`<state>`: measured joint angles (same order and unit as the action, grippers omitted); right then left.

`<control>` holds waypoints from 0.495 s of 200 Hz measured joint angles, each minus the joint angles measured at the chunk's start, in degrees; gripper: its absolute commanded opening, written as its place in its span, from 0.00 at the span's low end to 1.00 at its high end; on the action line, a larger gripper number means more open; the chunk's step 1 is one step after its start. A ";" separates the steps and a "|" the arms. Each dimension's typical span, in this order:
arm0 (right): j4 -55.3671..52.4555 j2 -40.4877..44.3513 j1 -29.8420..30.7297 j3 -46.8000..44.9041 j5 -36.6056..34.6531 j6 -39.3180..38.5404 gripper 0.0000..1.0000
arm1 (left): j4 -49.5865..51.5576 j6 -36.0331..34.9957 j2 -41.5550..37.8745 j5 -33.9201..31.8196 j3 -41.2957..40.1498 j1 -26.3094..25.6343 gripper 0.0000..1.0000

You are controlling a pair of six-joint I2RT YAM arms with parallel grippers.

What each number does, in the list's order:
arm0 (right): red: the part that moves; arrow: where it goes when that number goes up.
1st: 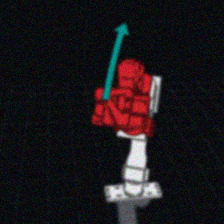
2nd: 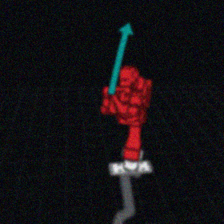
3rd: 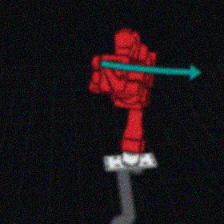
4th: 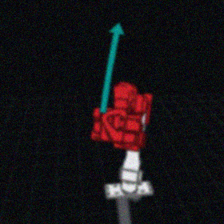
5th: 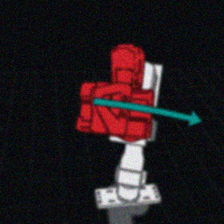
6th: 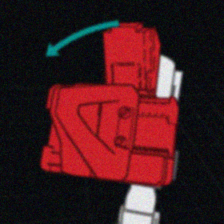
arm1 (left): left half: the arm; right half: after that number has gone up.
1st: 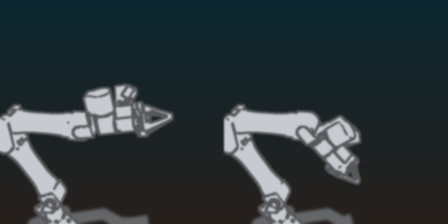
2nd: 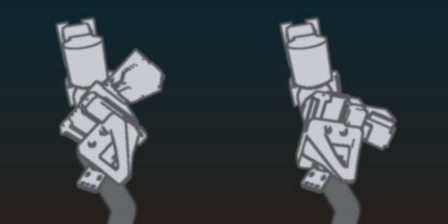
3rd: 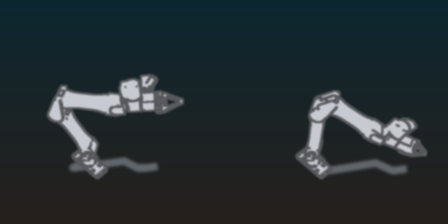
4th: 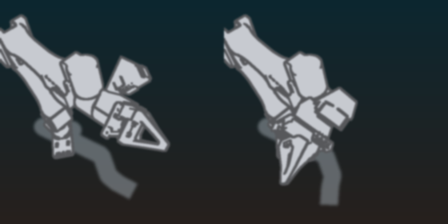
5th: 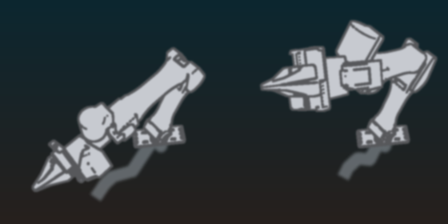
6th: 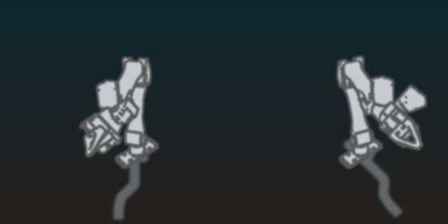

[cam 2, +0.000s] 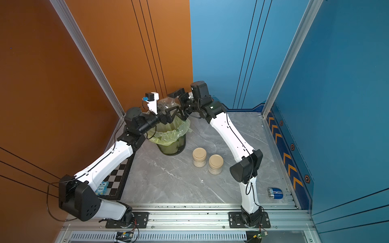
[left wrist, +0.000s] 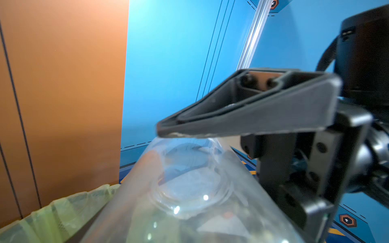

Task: Empty moldy rice from jars
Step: Place the jar at the center of the board.

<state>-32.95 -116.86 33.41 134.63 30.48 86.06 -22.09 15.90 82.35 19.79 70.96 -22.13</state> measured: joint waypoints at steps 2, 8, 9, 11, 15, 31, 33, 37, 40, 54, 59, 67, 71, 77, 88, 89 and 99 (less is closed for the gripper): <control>0.13 -0.11 0.07 0.00 0.00 0.00 1.00 | -0.02 -0.04 0.07 0.00 0.02 -0.17 0.00; 0.24 -0.28 0.20 0.00 -0.09 0.22 1.00 | 0.22 -0.17 0.13 -0.70 0.07 -0.50 0.00; 0.26 -0.31 0.20 0.00 -0.07 0.26 1.00 | 0.24 -0.17 0.13 -0.70 0.07 -0.50 0.00; 0.28 -0.33 0.17 0.00 -0.04 0.33 1.00 | 0.20 -0.17 0.17 -0.68 0.07 -0.50 0.00; 0.39 -0.37 0.17 0.00 -0.07 0.42 1.00 | 0.11 -0.24 0.28 -0.68 0.09 -0.50 0.00; 0.66 -0.42 0.17 0.00 -0.09 0.85 0.97 | -0.13 -0.33 0.70 -0.87 0.44 -0.59 0.00; 0.68 -0.42 0.17 0.00 -0.09 0.81 0.96 | -0.20 -0.33 0.74 -0.90 0.50 -0.61 0.00; 0.68 -0.42 0.17 0.00 -0.11 0.94 0.93 | -0.35 -0.33 0.83 -1.01 0.55 -0.68 0.00; 0.70 -0.42 0.17 0.00 -0.11 0.96 0.91 | -0.37 -0.46 0.85 -1.14 0.63 -0.72 0.00; 1.01 -0.42 0.17 0.02 -0.24 1.51 0.66 | -0.48 -0.74 0.98 -1.62 0.76 -0.81 0.00; 1.05 -0.42 0.17 0.02 -0.33 1.88 0.51 | -0.55 -0.87 1.01 -1.77 0.76 -0.83 0.00; 1.09 -0.42 0.17 0.02 -0.46 1.90 0.24 | -0.61 -0.98 1.03 -1.92 0.76 -0.83 0.00; 1.09 -0.42 0.17 0.02 -0.48 1.90 0.14 | -0.66 -0.98 1.05 -1.97 0.76 -0.83 0.00; 1.09 -0.42 0.17 0.02 -0.48 1.86 0.00 | -0.63 -0.96 1.05 -1.99 0.76 -0.83 0.00; 1.11 -0.42 0.17 0.02 -0.48 1.79 0.00 | -0.72 -0.94 1.07 -1.97 0.79 -0.83 0.00; 1.11 -0.42 0.17 0.02 -0.48 1.77 0.00 | -0.72 -0.94 1.07 -1.97 0.79 -0.83 0.00; 1.11 -0.42 0.17 0.02 -0.50 1.40 0.00 | -0.76 -0.94 1.07 -1.97 0.81 -0.83 0.06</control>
<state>-31.83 -117.27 33.58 134.65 29.98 87.46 -22.85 14.96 83.42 17.82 71.77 -22.96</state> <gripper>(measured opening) 0.847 0.869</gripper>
